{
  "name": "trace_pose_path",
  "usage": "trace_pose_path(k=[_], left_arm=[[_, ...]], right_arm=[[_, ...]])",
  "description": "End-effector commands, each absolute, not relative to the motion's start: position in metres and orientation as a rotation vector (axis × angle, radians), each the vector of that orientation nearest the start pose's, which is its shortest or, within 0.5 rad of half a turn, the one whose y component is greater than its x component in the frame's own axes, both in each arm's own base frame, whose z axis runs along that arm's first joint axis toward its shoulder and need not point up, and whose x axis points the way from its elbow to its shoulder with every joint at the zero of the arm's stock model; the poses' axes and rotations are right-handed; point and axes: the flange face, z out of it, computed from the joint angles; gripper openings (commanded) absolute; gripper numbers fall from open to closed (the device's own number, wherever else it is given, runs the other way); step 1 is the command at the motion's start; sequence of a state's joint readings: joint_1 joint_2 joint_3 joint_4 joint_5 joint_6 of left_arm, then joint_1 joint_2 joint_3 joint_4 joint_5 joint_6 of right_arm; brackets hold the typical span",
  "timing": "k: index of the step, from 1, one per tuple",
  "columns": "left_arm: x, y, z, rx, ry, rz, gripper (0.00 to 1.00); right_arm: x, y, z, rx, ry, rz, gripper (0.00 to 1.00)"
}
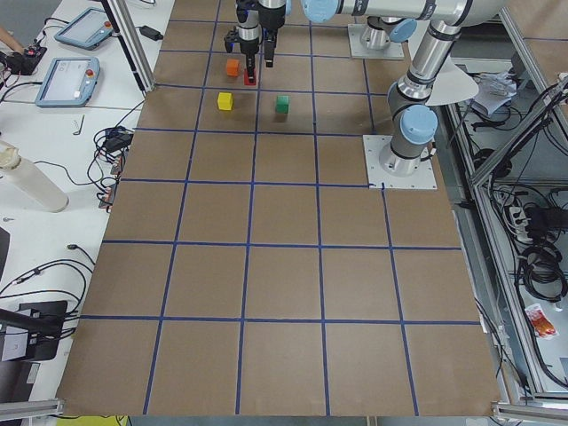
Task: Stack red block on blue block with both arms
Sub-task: 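Lift the red cube with the right gripper and carry it over the blue cube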
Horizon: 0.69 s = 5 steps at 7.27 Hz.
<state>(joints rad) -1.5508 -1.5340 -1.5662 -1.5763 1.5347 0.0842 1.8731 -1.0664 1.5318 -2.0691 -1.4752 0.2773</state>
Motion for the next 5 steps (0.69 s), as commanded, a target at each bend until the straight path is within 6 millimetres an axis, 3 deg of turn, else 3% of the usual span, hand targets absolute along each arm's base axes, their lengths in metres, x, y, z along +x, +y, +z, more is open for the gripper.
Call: trace_pose_path(k=[1,2,3,4,5], left_arm=[[-0.127,-0.482,0.507,0.103,3.174,-0.059,1.0],[-0.127,-0.482,0.505,0.103,3.175,-0.052,1.0],[-0.127,-0.481,0.506,0.103,3.173,-0.056,1.0],[-0.127,-0.48,0.506,0.103,3.173,-0.056,1.0],[-0.127,-0.48,0.506,0.103,3.173,-0.056,1.0]], right_arm=[[0.253,-0.603,0.312,0.125,3.068,0.058,0.0],[0.21,-0.601,0.339,0.083,3.073,0.086,0.0],[0.163,-0.596,0.353,0.026,3.088,0.169,0.0],[0.115,-0.589,0.355,-0.016,3.102,0.21,0.0],[0.079,-0.576,0.345,-0.042,3.094,0.232,0.0]])
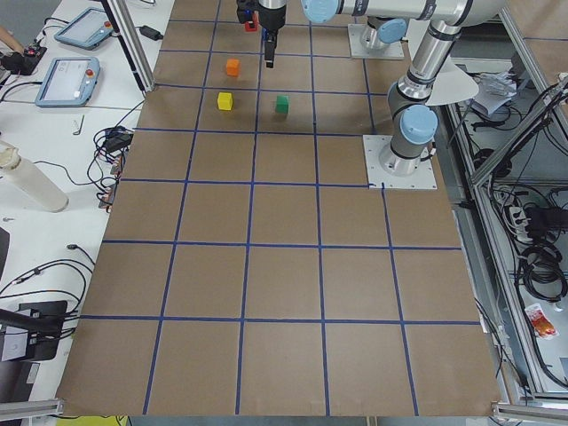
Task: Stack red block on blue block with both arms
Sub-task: 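Lift the red cube with the right gripper and carry it over the blue cube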
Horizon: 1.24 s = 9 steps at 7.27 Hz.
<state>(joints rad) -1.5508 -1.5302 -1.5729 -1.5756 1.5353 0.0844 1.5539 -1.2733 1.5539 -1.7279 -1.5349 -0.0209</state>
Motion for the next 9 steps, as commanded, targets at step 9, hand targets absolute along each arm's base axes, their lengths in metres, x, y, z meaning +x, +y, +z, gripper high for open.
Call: trace_pose_path(k=[9], left_arm=[[-0.127,-0.478,0.504,0.103,3.175,-0.052,1.0]], right_arm=[[-0.001,-0.508,0.268,-0.301,3.13,0.017,0.0]])
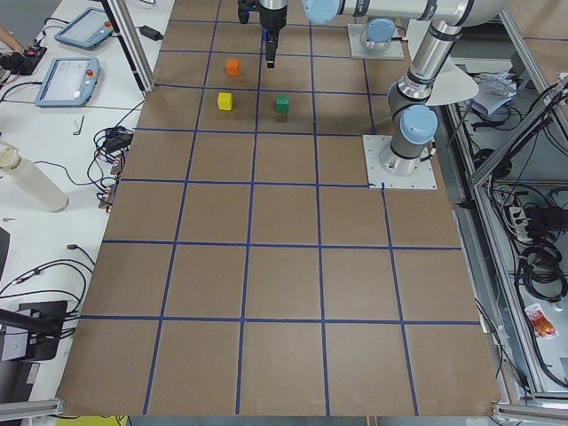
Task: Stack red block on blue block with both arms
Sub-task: 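Lower the red cube onto the blue cube with the right gripper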
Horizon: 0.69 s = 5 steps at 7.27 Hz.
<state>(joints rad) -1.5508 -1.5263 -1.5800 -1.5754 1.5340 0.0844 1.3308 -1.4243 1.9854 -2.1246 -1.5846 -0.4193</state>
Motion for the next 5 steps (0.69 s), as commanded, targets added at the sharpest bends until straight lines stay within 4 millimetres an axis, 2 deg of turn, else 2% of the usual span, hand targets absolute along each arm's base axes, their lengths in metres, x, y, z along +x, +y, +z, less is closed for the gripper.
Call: trace_pose_path(k=[1,5], left_arm=[[-0.127,-0.478,0.504,0.103,3.175,-0.052,1.0],[-0.127,-0.478,0.504,0.103,3.175,-0.052,1.0]], right_arm=[[-0.001,-0.509,0.264,-0.295,3.122,0.025,0.0],[-0.002,-0.515,0.252,-0.297,3.112,0.022,0.0]])
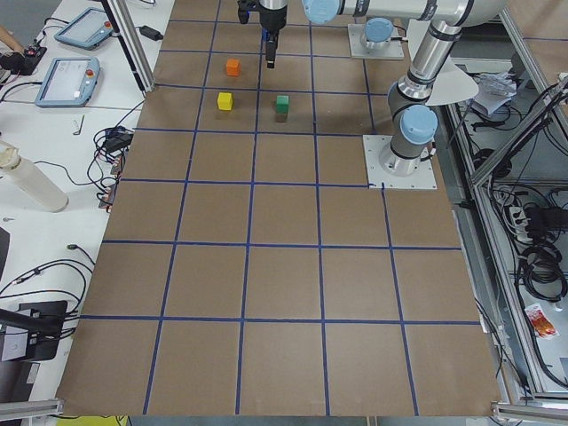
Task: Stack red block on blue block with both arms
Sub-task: 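Lower the red cube onto the blue cube with the right gripper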
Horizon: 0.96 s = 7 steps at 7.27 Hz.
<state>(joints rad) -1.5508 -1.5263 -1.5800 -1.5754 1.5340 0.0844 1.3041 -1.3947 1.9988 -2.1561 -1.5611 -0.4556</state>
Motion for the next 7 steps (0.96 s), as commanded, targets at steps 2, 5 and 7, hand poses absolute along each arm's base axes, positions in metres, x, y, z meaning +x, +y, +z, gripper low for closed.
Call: trace_pose_path(k=[2,5,7], left_arm=[[-0.1274,-0.4785,0.5052,0.103,3.175,-0.054,1.0],[-0.1274,-0.4785,0.5052,0.103,3.175,-0.054,1.0],[-0.1274,-0.4785,0.5052,0.103,3.175,-0.054,1.0]], right_arm=[[-0.004,-0.5175,0.2469,-0.292,3.113,0.022,0.0],[-0.0045,-0.5183,0.2457,-0.283,3.119,0.015,0.0],[-0.0052,-0.5186,0.2436,-0.281,3.123,0.022,0.32]])
